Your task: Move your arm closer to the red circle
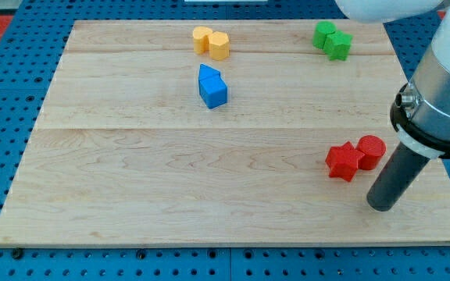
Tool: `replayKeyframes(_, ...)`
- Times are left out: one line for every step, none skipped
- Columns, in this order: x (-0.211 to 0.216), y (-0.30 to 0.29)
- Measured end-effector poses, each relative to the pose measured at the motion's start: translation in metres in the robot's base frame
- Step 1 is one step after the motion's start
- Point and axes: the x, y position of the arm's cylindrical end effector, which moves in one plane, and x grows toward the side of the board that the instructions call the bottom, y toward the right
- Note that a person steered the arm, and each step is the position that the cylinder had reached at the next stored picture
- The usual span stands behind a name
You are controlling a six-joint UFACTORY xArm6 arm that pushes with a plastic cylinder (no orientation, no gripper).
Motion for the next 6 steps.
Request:
replayKeyframes(0.0,0.0)
replayKeyframes(0.0,0.005)
replayKeyframes(-0.001,0.007)
replayKeyframes(-0.015,0.055)
replayKeyframes(-0.021,0.103)
replayKeyframes(-0.055,0.072)
